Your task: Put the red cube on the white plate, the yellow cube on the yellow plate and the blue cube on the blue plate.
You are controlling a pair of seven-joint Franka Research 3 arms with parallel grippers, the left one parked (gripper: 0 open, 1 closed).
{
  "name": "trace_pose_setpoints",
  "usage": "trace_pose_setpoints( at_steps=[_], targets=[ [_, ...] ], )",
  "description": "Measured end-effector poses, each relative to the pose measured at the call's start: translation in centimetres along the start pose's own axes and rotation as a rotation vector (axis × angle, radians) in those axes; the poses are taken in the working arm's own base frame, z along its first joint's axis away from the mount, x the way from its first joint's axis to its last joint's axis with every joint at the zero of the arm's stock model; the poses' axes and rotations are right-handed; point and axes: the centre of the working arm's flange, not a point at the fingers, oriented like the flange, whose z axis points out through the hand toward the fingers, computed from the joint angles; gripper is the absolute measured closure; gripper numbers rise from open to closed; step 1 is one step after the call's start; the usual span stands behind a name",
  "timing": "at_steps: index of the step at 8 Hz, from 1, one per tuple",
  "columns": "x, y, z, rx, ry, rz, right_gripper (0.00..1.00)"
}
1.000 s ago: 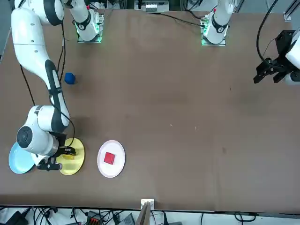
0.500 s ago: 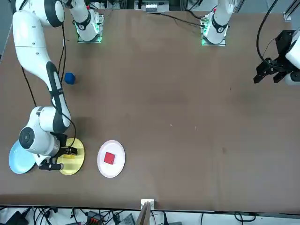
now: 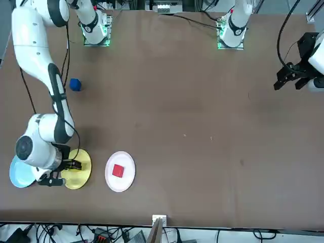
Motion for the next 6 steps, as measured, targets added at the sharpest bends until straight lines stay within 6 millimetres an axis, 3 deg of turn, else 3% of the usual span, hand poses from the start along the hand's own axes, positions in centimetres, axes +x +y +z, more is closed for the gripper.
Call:
trace_pose_setpoints(
  at_steps=[3,6],
  targets=[
    [-2.1,0.8,-11.5,-0.003,-0.08,0.011,0.0],
    [-6.1,1.4,-23.2,-0.005,-0.114,0.02,0.0]
  ],
)
